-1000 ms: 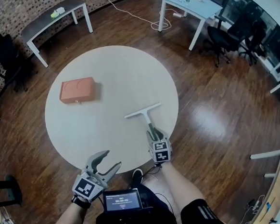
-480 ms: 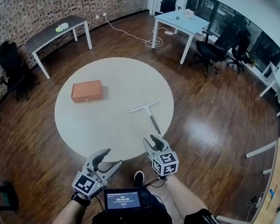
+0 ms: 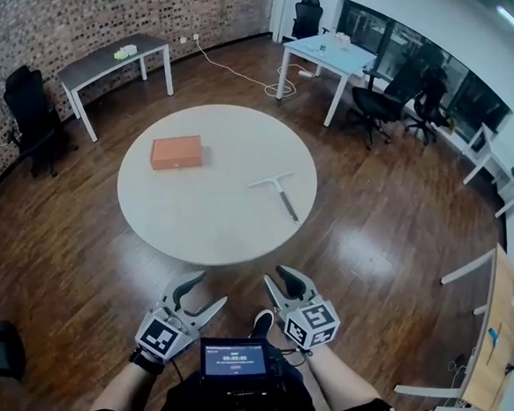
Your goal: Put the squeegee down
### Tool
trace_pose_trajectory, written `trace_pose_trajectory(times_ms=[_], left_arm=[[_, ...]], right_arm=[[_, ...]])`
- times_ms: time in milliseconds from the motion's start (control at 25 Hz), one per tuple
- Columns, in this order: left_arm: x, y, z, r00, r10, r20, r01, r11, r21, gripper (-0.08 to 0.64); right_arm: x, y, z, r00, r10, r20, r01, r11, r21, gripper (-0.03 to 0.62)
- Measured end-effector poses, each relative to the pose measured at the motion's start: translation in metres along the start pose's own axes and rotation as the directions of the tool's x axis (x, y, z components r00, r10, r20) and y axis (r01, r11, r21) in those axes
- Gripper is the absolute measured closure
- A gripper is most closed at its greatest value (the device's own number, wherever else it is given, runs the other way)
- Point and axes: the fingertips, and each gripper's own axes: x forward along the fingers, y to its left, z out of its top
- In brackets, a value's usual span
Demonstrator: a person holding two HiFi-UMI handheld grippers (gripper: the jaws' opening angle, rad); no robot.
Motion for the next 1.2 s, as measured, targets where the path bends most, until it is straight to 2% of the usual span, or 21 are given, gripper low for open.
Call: trace_pose_trajectory(times_ms=[80,280,480,720,960,1200], left_arm=[[-0.014,-0.011,0.004,1.0,0.0,0.008,-0.001,1.0,0.016,0.313],[-0.035,-0.03,0.004,1.0,0.016,0.017,-0.016,1.0,0.001,0.313],[-0.04,-0.044,-0.002,0.999,0.037,0.006,-0.036,0.999,-0.021,0.313],[-0.038,-0.063,-0.007,0.999,0.042,-0.011,-0.042,0.998,-0.04,0.313],[-0.038,-0.066,-0.01,0.998,0.059,-0.014,-0.059,0.997,-0.04,0.313],[-0.037,-0.068,-0.009,0.998,0.061,-0.014,-0.062,0.997,-0.038,0.313]], right_arm=[[-0.015,0.017,0.0,1.0,0.008,-0.001,-0.008,1.0,-0.014,0.428],[-0.04,0.041,-0.003,1.0,0.03,-0.007,-0.03,0.999,-0.027,0.441],[-0.054,0.059,-0.01,0.994,0.081,-0.067,-0.082,0.996,-0.019,0.448],[-0.068,0.066,-0.017,0.989,0.116,-0.097,-0.127,0.986,-0.107,0.449],[-0.072,0.06,-0.026,0.985,0.133,-0.107,-0.14,0.988,-0.063,0.449],[-0.074,0.063,-0.021,0.984,0.143,-0.108,-0.154,0.983,-0.103,0.449]])
